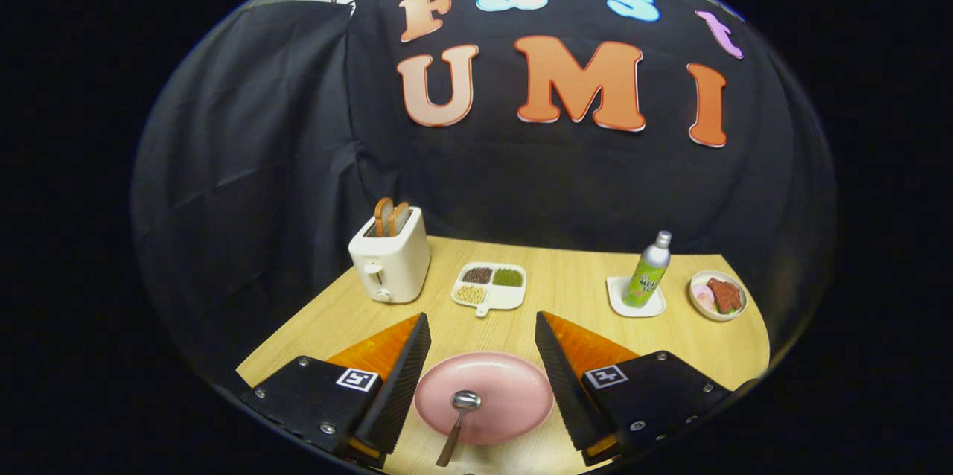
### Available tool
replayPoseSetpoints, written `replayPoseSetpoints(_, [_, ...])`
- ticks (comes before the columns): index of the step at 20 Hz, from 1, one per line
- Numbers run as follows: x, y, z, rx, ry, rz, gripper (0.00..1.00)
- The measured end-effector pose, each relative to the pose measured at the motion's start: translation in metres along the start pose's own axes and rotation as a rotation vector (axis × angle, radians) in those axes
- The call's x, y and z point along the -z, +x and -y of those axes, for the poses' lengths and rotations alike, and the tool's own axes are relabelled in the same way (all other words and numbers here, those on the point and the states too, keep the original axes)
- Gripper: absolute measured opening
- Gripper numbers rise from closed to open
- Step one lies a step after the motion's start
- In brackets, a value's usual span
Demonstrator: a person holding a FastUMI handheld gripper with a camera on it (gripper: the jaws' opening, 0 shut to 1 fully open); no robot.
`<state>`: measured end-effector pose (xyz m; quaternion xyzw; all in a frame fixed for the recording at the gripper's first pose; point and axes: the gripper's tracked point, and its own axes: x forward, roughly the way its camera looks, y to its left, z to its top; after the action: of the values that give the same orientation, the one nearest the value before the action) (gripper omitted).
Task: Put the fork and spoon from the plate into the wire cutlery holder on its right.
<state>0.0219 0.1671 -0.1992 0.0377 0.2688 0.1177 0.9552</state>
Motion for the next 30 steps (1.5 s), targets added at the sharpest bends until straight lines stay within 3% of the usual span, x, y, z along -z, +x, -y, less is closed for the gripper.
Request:
replayPoseSetpoints(12, [0.135,0.023,-0.031,-0.048,0.014,-0.417,0.86])
replayPoseSetpoints(16, [0.169,0.027,-0.026,-0.027,-0.016,-0.514,0.81])
replayPoseSetpoints(22, [0.205,0.032,-0.028,-0.017,0.008,-0.663,0.61])
replayPoseSetpoints(26, [0.222,0.036,-0.022,-0.003,0.002,-0.736,0.39])
replayPoseSetpoints(29, [0.222,0.037,-0.024,-0.004,0.027,-0.755,0.14])
replayPoseSetpoints(30, [0.221,0.036,-0.023,-0.002,0.027,-0.758,0.12])
